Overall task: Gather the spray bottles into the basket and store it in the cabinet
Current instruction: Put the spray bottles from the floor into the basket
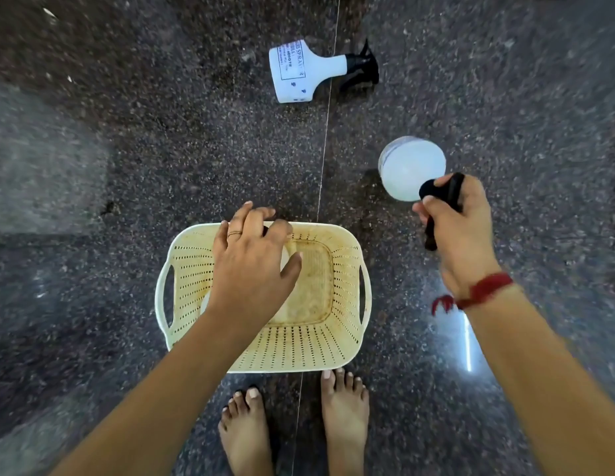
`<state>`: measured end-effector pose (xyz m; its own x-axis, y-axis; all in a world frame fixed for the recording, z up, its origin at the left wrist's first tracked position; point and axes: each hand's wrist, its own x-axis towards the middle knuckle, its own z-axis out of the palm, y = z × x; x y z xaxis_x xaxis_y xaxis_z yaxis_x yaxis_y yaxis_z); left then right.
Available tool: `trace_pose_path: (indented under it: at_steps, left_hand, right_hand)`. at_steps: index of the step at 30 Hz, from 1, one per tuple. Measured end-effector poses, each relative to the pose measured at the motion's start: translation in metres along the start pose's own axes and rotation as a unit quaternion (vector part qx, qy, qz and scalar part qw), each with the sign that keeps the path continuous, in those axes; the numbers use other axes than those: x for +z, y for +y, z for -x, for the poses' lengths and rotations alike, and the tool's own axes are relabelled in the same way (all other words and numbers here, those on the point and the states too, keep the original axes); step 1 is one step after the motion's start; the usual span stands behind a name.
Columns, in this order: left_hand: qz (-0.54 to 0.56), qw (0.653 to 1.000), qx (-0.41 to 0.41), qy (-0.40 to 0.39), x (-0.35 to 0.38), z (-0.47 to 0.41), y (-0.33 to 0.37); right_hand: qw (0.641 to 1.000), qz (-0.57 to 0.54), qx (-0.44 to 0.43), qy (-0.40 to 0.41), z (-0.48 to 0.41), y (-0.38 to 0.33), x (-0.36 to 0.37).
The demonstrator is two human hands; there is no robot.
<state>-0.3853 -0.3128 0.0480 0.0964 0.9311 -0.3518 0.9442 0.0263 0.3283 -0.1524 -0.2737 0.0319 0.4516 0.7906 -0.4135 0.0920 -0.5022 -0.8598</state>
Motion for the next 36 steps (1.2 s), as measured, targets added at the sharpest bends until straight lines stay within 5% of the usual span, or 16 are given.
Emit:
trace_pose_path:
  at_steps: [5,11,18,25,36]
  left_hand:
    - [0.093,0.995,-0.004,0.037,-0.012,0.015,0.008]
    - [0.219,0.972,-0.036,0.073,-0.029,0.029,0.020]
    - [0.218,0.962,-0.115,0.115,-0.039,0.047,-0.012]
    - [0.217,0.957,-0.147,0.128,-0.032,0.079,-0.047]
    - [0.145,0.987,-0.068,0.009,0.010,0.095,-0.024]
  right_hand:
    - [0.950,0.250,-0.181,-0.038,0.100,-0.047,-0.030]
    - [0.901,0.323,-0.242,-0.156,0.175,-0.091,-0.032]
    - [0.722,0.562,-0.281,-0.290,0.183,-0.064,0.002]
    - [0.580,0.631,-0.368,-0.361,0.183,-0.009,0.038]
    - [0.590,0.595,-0.320,-0.442,0.161,0.012,0.062]
